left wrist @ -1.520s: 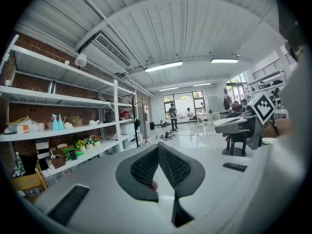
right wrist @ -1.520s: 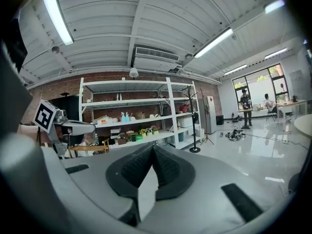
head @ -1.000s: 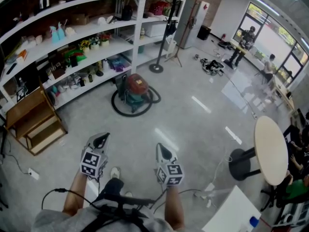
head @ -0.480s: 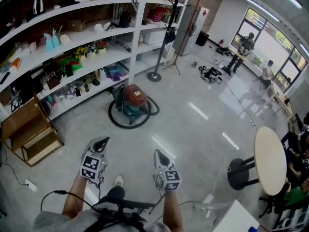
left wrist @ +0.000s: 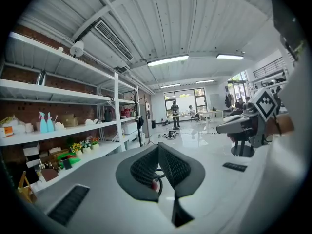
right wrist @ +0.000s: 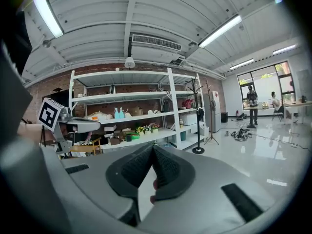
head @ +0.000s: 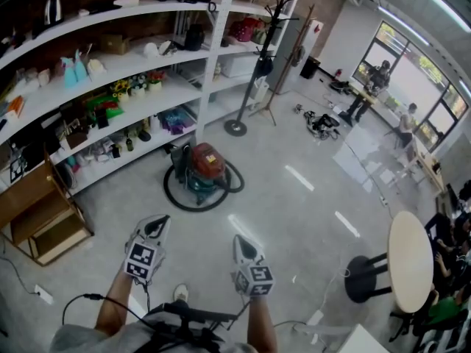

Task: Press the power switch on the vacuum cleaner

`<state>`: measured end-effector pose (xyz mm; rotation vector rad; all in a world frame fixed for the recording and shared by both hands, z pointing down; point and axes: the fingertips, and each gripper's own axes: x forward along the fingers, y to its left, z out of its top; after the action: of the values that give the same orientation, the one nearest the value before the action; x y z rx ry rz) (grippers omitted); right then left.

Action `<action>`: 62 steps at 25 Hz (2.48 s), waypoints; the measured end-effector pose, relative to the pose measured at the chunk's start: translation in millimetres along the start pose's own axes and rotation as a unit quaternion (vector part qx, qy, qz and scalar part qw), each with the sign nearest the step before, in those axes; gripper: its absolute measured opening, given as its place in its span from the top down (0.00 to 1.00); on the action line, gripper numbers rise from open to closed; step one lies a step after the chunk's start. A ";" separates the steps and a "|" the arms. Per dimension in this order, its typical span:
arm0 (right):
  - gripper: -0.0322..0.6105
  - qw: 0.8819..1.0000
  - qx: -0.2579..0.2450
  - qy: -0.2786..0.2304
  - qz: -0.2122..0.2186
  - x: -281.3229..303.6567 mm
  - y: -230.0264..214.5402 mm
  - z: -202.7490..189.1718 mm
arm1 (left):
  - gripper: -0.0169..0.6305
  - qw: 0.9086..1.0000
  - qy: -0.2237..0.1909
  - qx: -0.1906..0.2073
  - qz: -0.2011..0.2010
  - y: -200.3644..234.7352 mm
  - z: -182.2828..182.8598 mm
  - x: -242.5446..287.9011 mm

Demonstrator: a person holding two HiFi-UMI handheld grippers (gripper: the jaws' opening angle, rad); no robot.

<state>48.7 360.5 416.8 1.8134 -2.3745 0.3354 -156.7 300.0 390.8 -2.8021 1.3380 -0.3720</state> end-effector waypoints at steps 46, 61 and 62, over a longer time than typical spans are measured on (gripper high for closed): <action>0.93 0.999 0.040 0.017 0.011 302.2 -149.4 63.1 | 0.96 1.000 0.023 -0.003 0.016 166.0 30.6 290.2; 0.93 0.997 0.057 0.043 0.034 402.9 -210.7 67.8 | 0.96 0.999 0.040 -0.009 0.025 202.5 28.3 393.3; 0.93 0.997 0.056 0.046 0.033 407.6 -213.7 67.0 | 0.96 0.999 0.043 -0.010 0.026 204.9 27.0 397.5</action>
<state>147.7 -90.8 470.1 1.7270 -2.4014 0.5573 -66.8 -137.7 423.4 -2.7904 1.4356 -0.4843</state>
